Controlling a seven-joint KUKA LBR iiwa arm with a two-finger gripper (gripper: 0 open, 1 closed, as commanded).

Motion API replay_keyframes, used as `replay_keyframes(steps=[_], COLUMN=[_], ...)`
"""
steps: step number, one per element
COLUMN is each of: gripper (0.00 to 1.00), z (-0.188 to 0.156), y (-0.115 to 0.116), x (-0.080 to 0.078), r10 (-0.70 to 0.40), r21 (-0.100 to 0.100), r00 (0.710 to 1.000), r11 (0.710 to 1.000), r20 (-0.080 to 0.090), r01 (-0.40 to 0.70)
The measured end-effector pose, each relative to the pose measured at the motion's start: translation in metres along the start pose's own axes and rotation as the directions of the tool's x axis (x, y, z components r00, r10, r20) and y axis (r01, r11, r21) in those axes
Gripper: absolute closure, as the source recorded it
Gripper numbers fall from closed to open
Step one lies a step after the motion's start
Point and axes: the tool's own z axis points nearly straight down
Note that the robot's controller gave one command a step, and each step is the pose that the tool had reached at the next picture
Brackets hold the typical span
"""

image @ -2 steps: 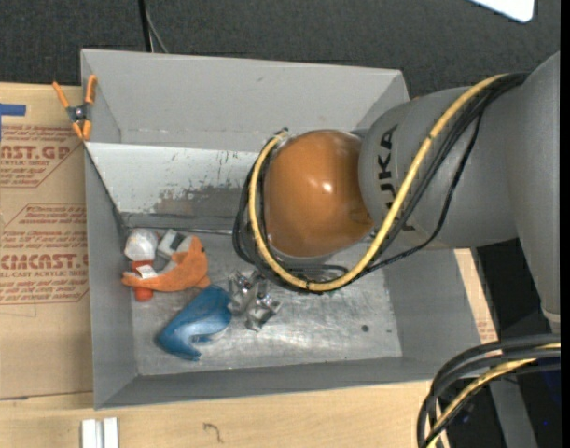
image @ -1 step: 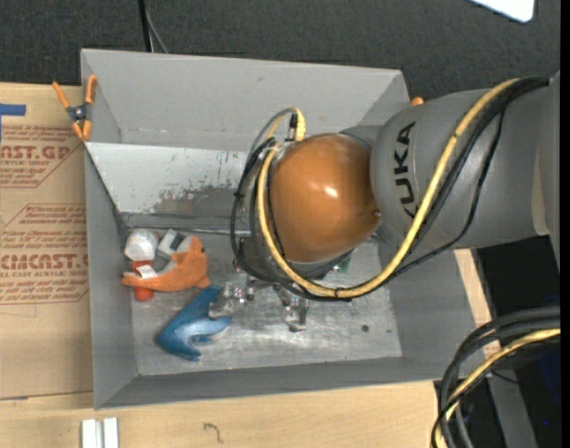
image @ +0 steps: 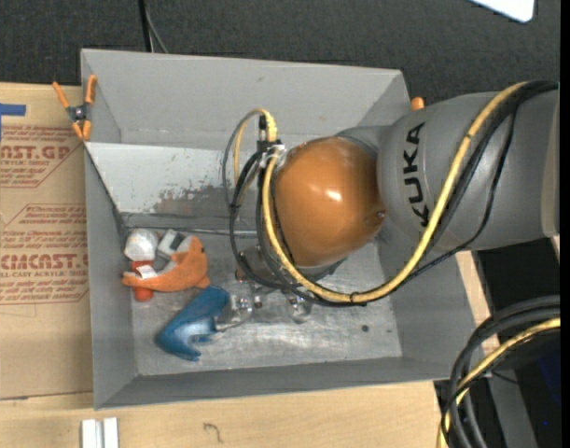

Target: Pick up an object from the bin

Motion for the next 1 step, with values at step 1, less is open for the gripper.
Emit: replay_keyframes(steps=[1], gripper=[0.00], z=[0.0372], y=[0.0055], x=[-0.0222], r10=[0.023], r21=[-0.019], r00=[1.000], r11=[1.000], r20=[-0.017], r01=[-0.023])
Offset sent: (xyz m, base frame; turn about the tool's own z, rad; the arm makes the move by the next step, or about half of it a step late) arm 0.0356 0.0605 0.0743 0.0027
